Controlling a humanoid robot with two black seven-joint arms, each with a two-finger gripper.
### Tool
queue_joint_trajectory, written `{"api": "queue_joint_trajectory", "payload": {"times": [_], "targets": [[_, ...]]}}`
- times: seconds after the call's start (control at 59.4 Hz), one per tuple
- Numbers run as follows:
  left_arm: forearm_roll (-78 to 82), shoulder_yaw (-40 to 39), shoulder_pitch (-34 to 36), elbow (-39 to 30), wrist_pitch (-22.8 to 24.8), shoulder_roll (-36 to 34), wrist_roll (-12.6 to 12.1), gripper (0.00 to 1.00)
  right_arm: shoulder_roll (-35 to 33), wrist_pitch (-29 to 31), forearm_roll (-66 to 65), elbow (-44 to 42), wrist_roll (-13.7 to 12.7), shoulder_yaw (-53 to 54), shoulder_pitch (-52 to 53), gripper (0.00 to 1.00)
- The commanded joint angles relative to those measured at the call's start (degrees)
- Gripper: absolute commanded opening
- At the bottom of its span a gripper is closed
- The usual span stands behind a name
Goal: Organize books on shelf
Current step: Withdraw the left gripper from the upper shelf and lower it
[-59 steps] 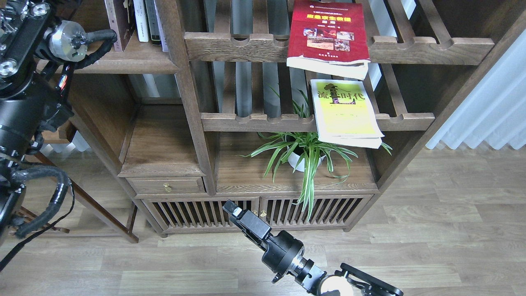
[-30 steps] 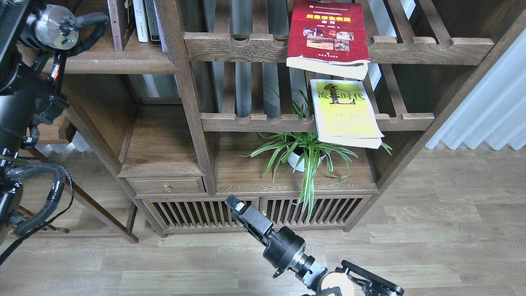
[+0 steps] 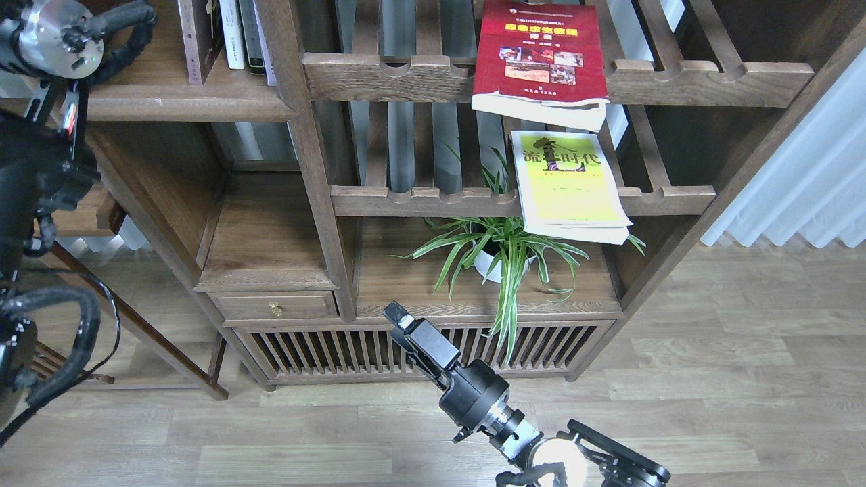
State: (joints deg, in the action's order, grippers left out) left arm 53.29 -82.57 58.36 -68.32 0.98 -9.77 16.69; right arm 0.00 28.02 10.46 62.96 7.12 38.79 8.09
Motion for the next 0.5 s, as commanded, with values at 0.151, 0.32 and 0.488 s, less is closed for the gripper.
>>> {"api": "queue_joint_trajectory", "payload": {"times": [0.151,0.32,0.488], "targets": [[-2.3,-2.2,-3.1,-5.1,0.2,0.3,0.7,0.63,0.0,0.0,-0.1,0.1,0.0,1.6,0.6,0.98],[-5.2,-2.2,-3.6,-7.0,0.3,0.8,1.1,0.7,0.0,0.0,-0.1,0.1,0.0,3.5,1.5,0.98],[-13.0,-2.0,-7.6,-11.0,1.4,8.0,1.3,0.78,0.0,0.0,-0.1,0.1,0.0,6.1,1.6,0.98]]}}
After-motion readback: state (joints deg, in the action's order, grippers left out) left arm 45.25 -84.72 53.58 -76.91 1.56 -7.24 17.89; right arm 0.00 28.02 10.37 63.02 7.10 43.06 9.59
